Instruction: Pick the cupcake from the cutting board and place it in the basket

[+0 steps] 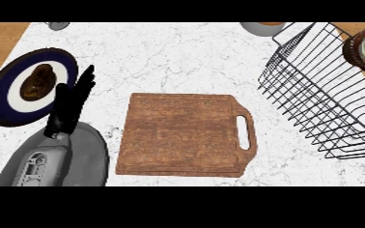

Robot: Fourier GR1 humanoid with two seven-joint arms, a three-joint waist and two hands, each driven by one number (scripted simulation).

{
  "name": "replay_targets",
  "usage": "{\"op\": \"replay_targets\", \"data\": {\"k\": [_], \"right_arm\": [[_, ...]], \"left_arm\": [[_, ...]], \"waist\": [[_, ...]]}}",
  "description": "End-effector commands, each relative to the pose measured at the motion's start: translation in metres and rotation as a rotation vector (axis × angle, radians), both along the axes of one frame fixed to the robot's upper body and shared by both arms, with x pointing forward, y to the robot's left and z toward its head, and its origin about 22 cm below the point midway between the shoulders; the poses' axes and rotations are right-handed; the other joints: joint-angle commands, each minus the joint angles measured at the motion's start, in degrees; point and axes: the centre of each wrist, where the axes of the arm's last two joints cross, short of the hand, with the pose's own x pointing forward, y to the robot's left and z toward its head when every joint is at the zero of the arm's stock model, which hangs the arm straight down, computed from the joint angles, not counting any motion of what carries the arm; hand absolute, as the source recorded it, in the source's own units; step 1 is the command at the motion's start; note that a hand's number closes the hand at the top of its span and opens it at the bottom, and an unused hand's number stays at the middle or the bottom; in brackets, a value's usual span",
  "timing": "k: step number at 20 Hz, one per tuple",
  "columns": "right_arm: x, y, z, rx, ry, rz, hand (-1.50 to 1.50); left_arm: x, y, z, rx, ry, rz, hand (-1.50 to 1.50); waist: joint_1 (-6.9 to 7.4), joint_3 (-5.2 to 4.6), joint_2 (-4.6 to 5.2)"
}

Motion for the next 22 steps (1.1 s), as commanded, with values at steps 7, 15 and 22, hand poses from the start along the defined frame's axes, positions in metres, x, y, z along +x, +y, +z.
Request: {"op": "replay_targets", "data": {"k": [7, 15, 22], "right_arm": [[0.016, -0.033, -0.078, 0.256, 0.111, -0.036, -1.5], [0.018, -0.053, -0.085, 0.46, -0.124, -0.093, -1.5], [-0.008, -0.119, -0.042, 0.597, -0.197, -0.289, -1.5]], "left_arm": [[-0.004, 0.015, -0.003, -0.012, -0.001, -0.005, 0.0], [0.007, 0.01, 0.003, -0.006, -0.011, -0.011, 0.0], [-0.005, 0.019, 0.011, 0.009, -0.026, -0.004, 0.0]], "waist": [[-0.18, 0.02, 0.04], [-0.02, 0.06, 0.23], [0.07, 0.05, -0.14]]}}
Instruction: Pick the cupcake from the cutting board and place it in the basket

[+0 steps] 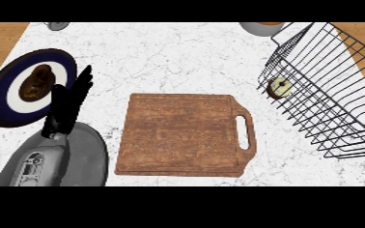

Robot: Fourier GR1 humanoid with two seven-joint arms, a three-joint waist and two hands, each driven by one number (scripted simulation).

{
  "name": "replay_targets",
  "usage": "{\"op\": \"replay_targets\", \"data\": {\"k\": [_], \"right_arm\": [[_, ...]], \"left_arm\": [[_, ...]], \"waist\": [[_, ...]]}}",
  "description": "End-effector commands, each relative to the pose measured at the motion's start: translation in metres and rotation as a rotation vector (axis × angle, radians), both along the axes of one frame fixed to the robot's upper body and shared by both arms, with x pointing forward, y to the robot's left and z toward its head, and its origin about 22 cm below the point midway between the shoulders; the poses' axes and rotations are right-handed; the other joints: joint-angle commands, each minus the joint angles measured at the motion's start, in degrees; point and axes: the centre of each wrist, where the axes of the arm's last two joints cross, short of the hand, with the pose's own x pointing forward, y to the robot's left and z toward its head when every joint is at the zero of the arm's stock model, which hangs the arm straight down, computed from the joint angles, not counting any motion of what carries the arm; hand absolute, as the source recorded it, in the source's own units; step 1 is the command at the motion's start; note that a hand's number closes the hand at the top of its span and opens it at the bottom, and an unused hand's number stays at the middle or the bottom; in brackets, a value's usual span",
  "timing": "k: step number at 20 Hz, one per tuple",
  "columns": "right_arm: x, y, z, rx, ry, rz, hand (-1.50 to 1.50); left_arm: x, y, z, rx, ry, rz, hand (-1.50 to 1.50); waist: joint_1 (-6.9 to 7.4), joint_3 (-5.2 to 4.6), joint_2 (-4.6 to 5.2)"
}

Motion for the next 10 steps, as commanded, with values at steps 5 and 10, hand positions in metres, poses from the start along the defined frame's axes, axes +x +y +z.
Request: {"op": "replay_targets", "data": {"k": [5, 10], "right_arm": [[-0.031, -0.094, 0.026, 0.182, 0.023, -0.173, -1.5], [-0.08, -0.159, 0.021, 0.221, 0.01, -0.173, -1.5]], "left_arm": [[0.01, 0.008, 0.018, 0.004, -0.001, -0.009, 0.0], [-0.001, -0.001, 0.0, 0.003, 0.003, -0.014, 0.0]], "waist": [[0.29, 0.05, 0.22], [0.67, 0.15, 0.42]]}}
